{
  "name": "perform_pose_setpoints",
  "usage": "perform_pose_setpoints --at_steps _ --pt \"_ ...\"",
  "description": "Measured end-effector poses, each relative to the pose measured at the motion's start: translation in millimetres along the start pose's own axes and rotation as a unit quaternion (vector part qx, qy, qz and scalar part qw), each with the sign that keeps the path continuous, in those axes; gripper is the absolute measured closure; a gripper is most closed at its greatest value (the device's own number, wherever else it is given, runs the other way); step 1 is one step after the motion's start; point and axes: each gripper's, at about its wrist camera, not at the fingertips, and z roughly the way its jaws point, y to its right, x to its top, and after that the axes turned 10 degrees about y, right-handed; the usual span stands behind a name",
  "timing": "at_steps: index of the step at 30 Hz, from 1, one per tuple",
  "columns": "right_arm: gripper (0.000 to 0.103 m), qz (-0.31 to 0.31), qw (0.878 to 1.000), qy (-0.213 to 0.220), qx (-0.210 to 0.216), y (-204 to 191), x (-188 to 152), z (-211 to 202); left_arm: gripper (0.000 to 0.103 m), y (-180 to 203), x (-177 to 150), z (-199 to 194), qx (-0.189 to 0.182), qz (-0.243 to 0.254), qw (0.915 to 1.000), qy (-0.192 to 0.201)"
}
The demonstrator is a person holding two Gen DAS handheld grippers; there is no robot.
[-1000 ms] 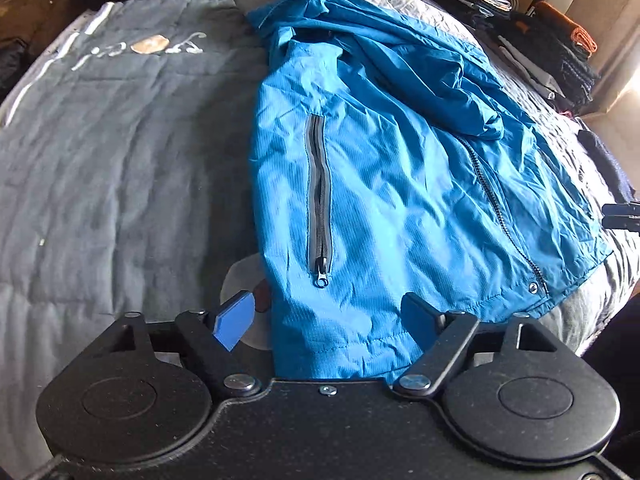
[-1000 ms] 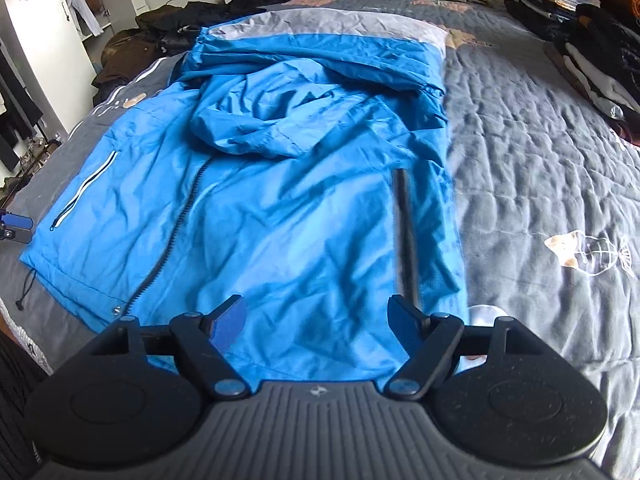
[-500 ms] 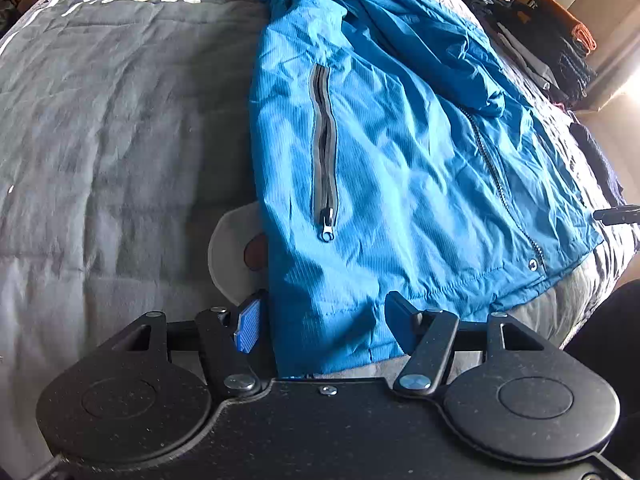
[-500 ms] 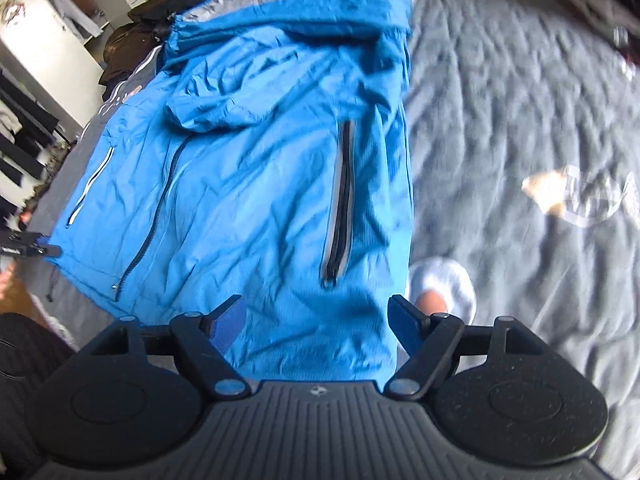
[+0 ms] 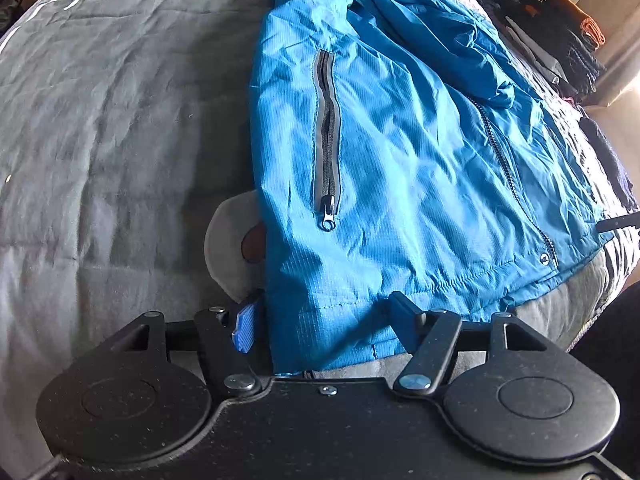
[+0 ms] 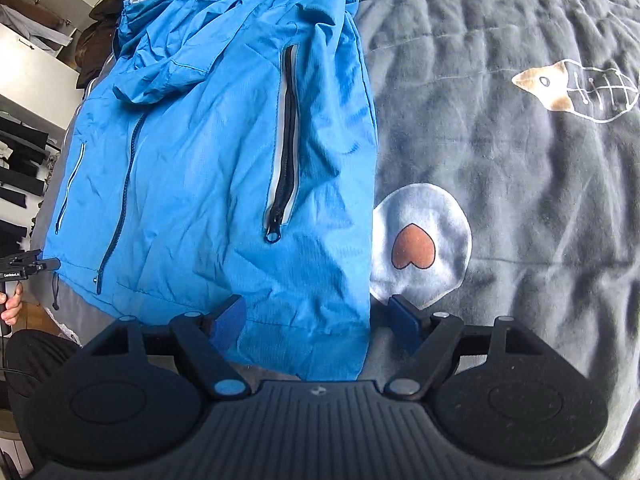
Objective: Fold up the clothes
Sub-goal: 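Lower both grippers to the jacket hem and close on it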
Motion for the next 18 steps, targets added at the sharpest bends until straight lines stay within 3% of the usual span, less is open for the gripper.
perform_pose_setpoints --at_steps 5,8,9,10,13,18 --pt "0.024 0.007 1.0 0.001 0.001 4.1 -1.8 1.1 0.031 3.5 -2.1 3.4 -0.001 0.005 1.0 0.001" --pt "0.013 -0.005 1.0 -0.01 0.005 0.7 -1.6 5.3 0.027 5.1 -2.7 4.8 -0.002 0.009 1.0 -0.002" --pt "0.002 -0.018 1.0 -0.015 0.005 -3.3 -2.1 7.3 0.027 5.0 -2.7 4.9 -0.003 0.008 1.0 -0.002" --pt "0.0 -0.031 0.999 -0.021 0.004 -7.2 -2.5 9.3 0.027 4.4 -2.7 4.7 -0.004 0.007 1.0 -0.002" --pt "0.0 -0.066 0.997 -0.036 0.002 -18.3 -3.8 14.9 0.027 4.0 -2.7 4.6 -0.006 0.007 1.0 -0.001" --pt "0.0 -0.034 0.999 -0.008 0.001 -16.4 -1.7 11.0 0.029 2.5 -0.8 5.1 -0.012 0.001 0.9999 -0.002"
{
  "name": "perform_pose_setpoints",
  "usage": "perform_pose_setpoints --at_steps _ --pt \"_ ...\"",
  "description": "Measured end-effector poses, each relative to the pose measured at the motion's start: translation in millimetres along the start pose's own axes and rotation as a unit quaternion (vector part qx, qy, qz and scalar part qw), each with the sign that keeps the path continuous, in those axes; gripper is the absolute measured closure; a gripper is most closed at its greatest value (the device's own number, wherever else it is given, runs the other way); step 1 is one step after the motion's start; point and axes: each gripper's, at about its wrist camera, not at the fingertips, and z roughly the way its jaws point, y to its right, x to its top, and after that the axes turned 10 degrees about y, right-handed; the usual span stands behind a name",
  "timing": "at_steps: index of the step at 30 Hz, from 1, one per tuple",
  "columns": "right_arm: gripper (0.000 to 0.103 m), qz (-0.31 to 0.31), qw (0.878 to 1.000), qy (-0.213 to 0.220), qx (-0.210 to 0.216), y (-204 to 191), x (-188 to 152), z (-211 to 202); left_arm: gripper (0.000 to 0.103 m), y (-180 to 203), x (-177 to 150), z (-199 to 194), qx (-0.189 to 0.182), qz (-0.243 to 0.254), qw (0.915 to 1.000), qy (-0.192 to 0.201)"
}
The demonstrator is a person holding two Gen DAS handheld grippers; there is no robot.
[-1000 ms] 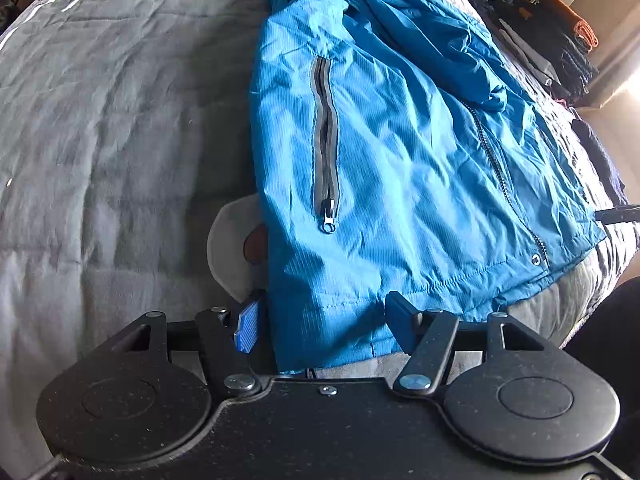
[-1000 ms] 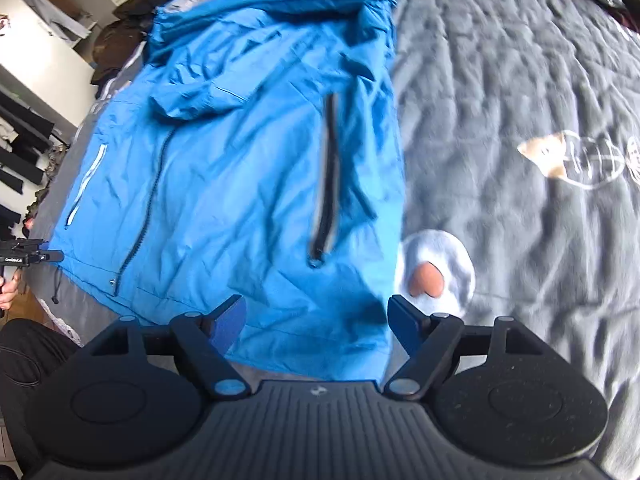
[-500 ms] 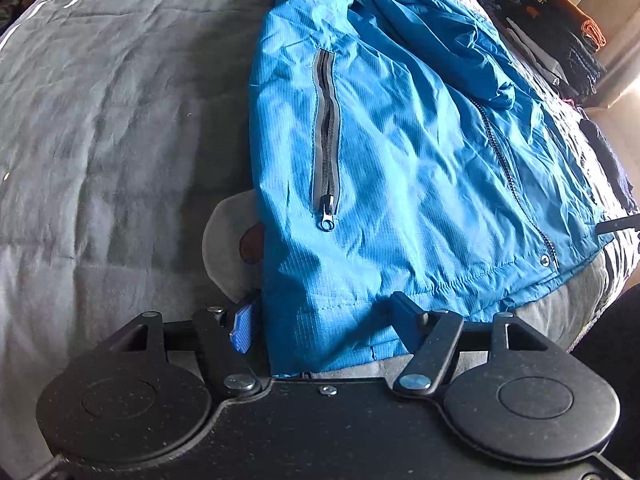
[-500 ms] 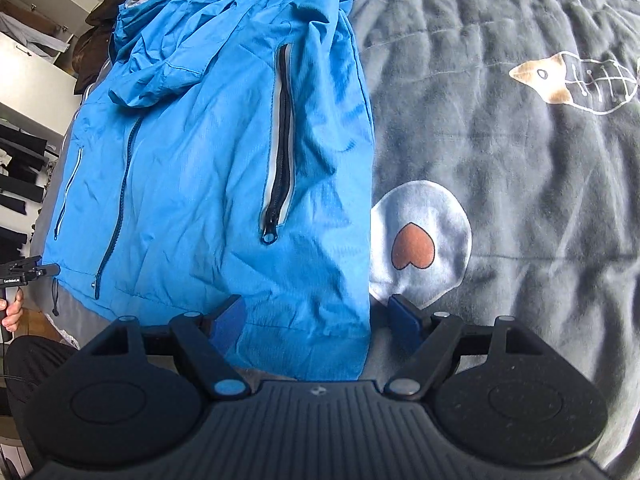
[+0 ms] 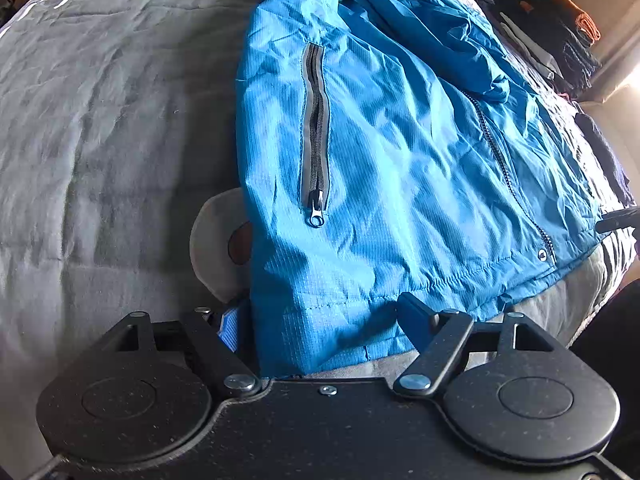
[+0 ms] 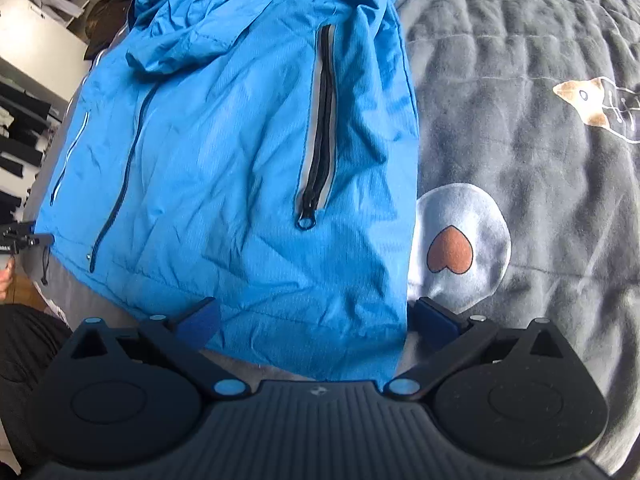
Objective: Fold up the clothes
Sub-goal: 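Lower both grippers to the jacket hem and close on it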
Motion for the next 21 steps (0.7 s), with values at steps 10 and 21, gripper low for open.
perform_pose_setpoints --at_steps 10,21 --pt "0.016 0.027 0.999 0.022 0.013 0.0 3.0 -5.0 0.057 -5.1 -1.6 -6.6 -0.005 -0.011 0.9998 0.016" --pt "0.053 0.029 0.998 0.047 -0.002 -3.4 -1.6 -5.9 0.071 -2.3 -0.6 -8.4 -0.021 -0.02 0.9993 0.022"
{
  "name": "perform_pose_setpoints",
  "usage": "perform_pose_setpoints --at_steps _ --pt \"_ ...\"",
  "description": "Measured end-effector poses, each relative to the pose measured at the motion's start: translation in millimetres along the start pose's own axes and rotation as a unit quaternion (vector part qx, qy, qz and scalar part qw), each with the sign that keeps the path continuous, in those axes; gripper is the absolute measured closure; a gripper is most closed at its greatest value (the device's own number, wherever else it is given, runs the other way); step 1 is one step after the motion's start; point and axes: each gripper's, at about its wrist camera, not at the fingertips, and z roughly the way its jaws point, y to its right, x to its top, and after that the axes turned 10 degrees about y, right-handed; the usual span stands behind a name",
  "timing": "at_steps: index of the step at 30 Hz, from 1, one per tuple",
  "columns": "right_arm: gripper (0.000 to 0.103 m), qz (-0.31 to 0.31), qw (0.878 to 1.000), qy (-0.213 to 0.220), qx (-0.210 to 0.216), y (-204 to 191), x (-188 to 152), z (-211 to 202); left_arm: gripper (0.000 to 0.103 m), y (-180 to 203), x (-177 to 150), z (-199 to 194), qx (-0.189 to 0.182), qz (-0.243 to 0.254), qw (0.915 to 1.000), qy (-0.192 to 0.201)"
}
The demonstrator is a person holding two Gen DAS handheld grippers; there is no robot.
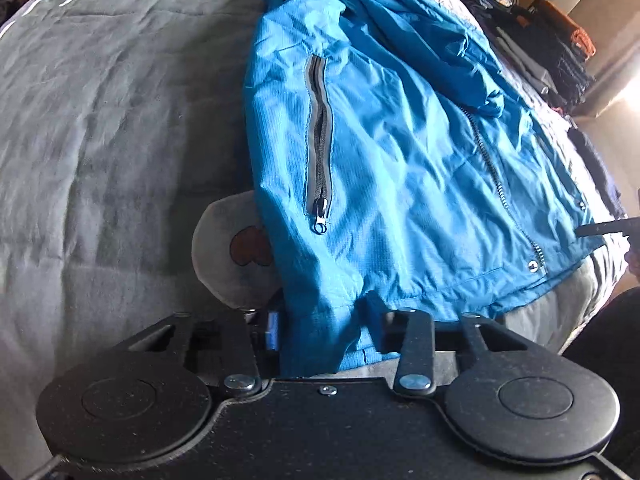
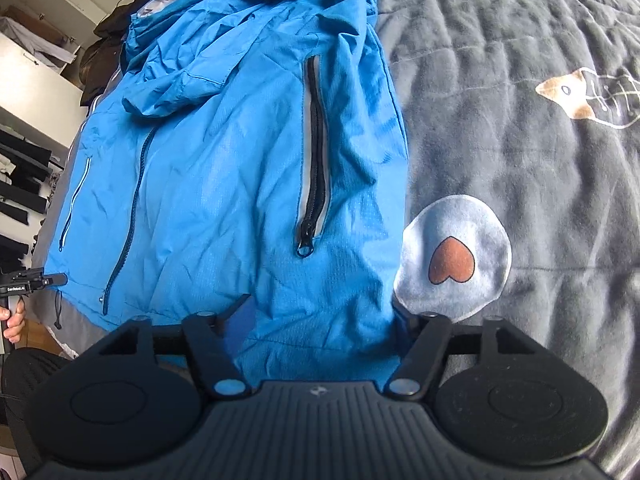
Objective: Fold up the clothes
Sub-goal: 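Lower both grippers to the jacket hem and close on it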
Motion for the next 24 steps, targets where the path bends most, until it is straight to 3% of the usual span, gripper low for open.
perform_pose_setpoints --at_steps 1,4,9,13,20,24 --pt "0.068 -0.001 1.0 0.005 0.002 -1.5 1.0 -2.6 0.076 0.5 0.2 -2.1 -0.006 -0.003 1.0 0.004" --pt "0.089 -0.002 1.0 0.022 0.01 -6.3 5.0 -11.2 0.082 6.0 1.9 -8.1 -0.016 -0.001 0.9997 0.019" --pt "0.095 0.016 0.997 0.059 0.047 -17.1 13.2 -27.2 0.087 15.3 11.3 -24.1 -0.043 -0.014 0.9971 0.061" --pt "0.096 0.048 0.99 0.097 0.093 -22.2 23.5 -42.2 0.088 28.0 30.0 -41.1 -0.079 -0.033 0.9901 0.112" --pt "0.096 0.107 0.967 0.162 0.166 -30.2 49.9 -58.9 0.088 54.2 71.9 -47.8 -0.104 -0.03 0.9791 0.172" --pt "0.096 0.135 0.951 0.199 0.194 -29.8 72.5 -67.0 0.089 51.7 100.3 -52.0 -0.114 -0.052 0.9673 0.22"
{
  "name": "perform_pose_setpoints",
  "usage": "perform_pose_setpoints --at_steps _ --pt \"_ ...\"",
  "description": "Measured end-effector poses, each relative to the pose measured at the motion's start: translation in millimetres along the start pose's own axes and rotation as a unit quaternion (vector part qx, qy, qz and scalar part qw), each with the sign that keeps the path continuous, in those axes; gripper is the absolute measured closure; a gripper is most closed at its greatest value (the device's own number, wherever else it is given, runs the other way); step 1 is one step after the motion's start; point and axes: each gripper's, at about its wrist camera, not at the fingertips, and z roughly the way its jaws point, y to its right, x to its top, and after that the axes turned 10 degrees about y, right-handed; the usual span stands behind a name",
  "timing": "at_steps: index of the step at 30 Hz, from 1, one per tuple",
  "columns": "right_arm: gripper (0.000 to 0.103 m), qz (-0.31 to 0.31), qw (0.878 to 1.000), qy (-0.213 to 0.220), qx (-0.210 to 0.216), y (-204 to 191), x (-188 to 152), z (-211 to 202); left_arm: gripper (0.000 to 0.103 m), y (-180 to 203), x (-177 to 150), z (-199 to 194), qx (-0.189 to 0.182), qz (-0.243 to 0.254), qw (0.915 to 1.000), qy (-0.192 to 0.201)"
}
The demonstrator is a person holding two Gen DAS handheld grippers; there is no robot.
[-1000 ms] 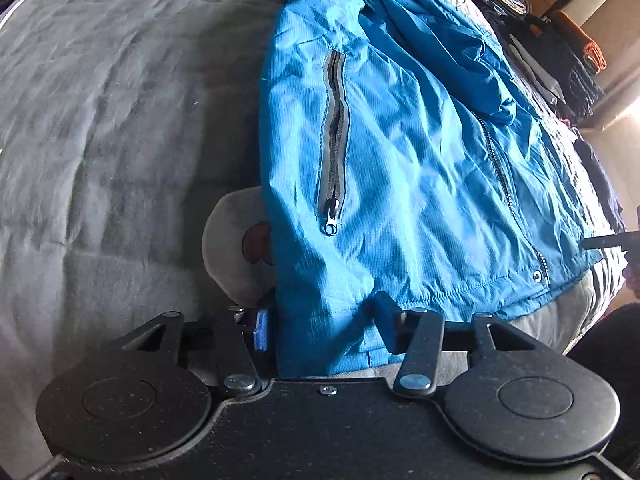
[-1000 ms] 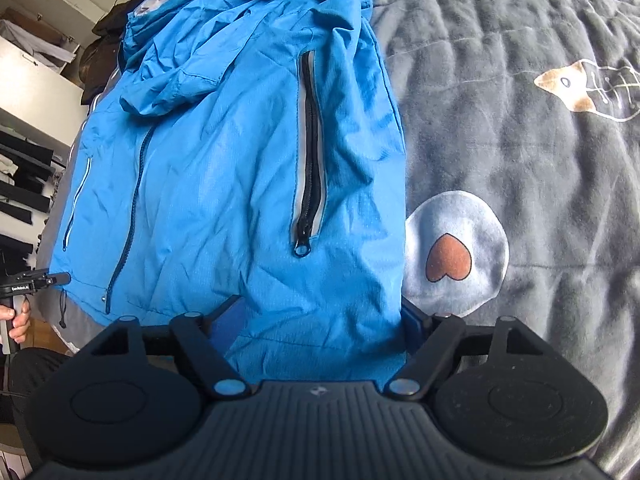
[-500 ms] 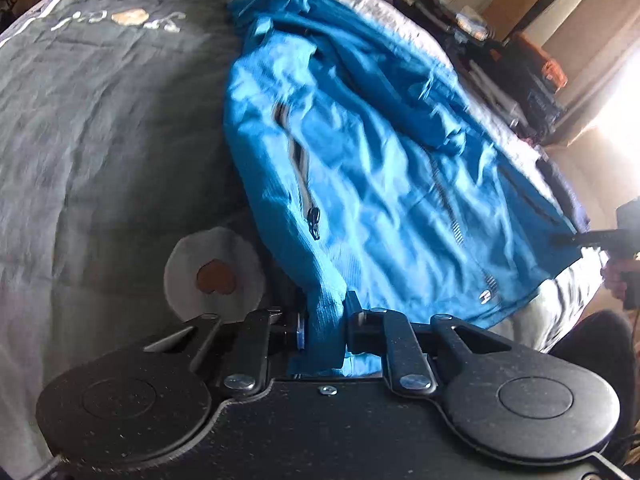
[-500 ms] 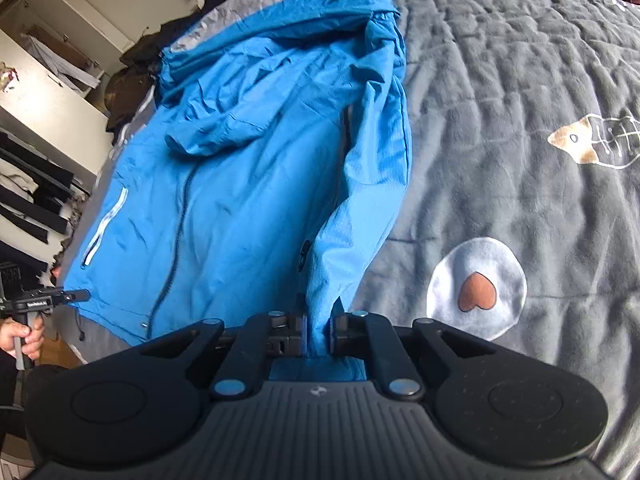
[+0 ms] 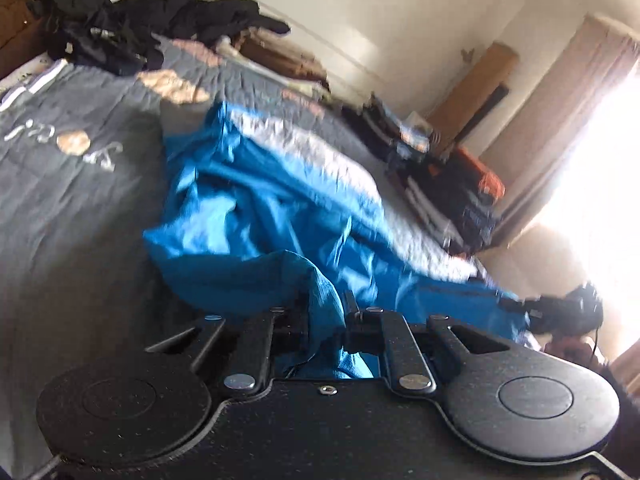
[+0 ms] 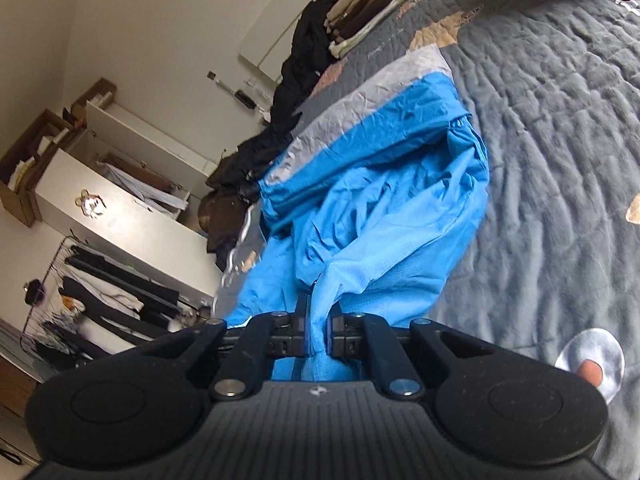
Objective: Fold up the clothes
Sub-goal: 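Lower both grippers to the jacket hem and close on it, then lift the hem with both grippers, fold it toward the hood, release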
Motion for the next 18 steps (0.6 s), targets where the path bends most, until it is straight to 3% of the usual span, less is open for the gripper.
perform_pose_setpoints --at_steps 8,18 --pt "0.096 0.052 0.994 0.086 0.03 4.1 72.6 32.5 0.089 -21.2 79.2 53.5 0.019 -0.008 0.9974 0.07" --pt "0.096 0.058 0.989 0.135 0.006 26.0 201.2 159.2 0.09 -68.6 179.2 177.4 0.069 0.02 0.9914 0.109"
